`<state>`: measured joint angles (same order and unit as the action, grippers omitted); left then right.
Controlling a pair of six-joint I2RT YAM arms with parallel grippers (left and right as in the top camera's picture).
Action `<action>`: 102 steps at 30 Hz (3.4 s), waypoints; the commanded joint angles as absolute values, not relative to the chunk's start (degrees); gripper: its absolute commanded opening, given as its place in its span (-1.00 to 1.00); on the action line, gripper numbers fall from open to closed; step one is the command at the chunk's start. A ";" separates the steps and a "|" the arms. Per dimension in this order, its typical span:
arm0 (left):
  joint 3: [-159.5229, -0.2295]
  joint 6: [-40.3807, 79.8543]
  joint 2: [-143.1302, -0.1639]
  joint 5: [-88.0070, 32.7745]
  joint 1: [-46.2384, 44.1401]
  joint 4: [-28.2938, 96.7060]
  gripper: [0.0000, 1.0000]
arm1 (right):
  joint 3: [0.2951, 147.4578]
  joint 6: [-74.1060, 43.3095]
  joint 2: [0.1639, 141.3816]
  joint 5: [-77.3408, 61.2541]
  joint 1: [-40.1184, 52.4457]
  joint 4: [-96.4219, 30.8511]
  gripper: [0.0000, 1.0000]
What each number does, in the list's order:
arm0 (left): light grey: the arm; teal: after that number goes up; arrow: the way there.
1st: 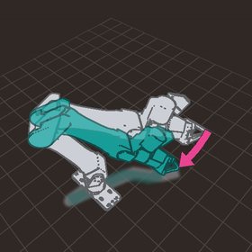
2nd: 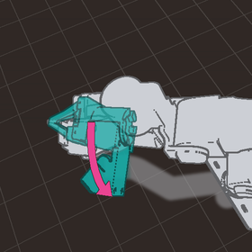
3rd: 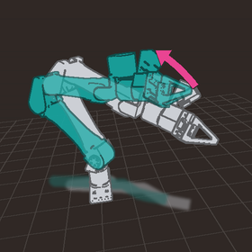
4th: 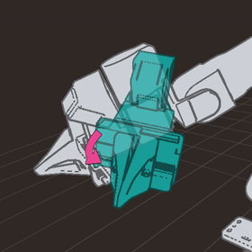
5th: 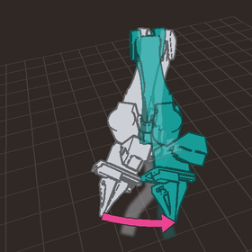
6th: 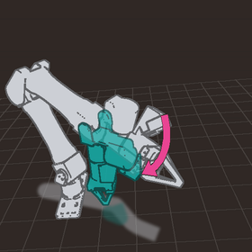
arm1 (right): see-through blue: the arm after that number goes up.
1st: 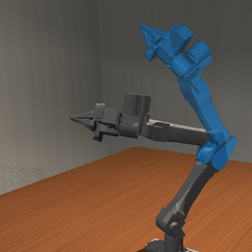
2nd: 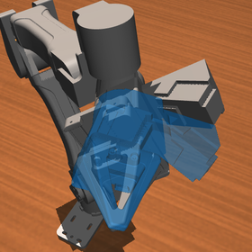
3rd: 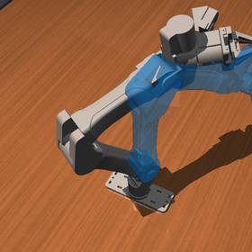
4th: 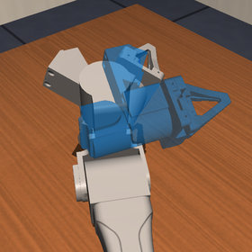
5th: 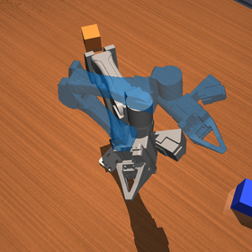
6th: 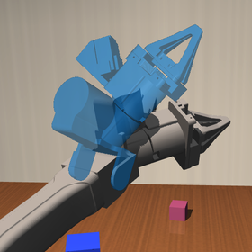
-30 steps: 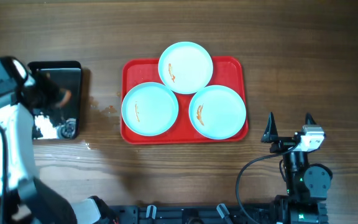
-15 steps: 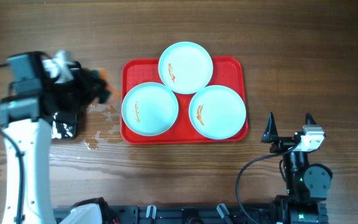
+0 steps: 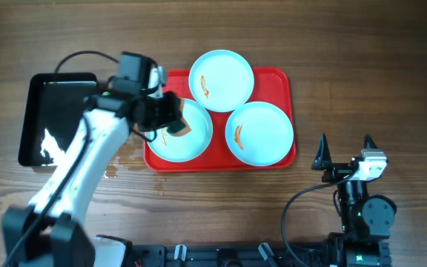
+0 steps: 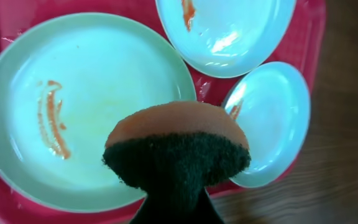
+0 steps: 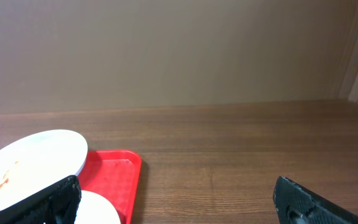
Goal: Clean dirty plates on tray and stack at the side
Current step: 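Carry the sponge over the left plate on the red tray, then reach the right gripper to the left plate and grip its rim, then scrub the left plate with the sponge while the right gripper holds it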
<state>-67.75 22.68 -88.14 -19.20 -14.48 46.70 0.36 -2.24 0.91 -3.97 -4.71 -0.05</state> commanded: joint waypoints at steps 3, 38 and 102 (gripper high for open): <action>-67.31 23.44 -96.36 -16.86 -16.78 43.40 -0.92 | 0.30 -12.82 0.80 -11.46 -4.99 1.02 0.99; -67.26 25.23 -99.39 -15.27 -13.21 44.38 -0.92 | 80.49 -18.15 80.79 -25.61 13.56 -54.52 1.00; -64.60 28.34 -99.42 -10.41 -13.37 44.75 -0.92 | 80.86 -31.70 121.73 -10.55 33.54 -34.59 -0.62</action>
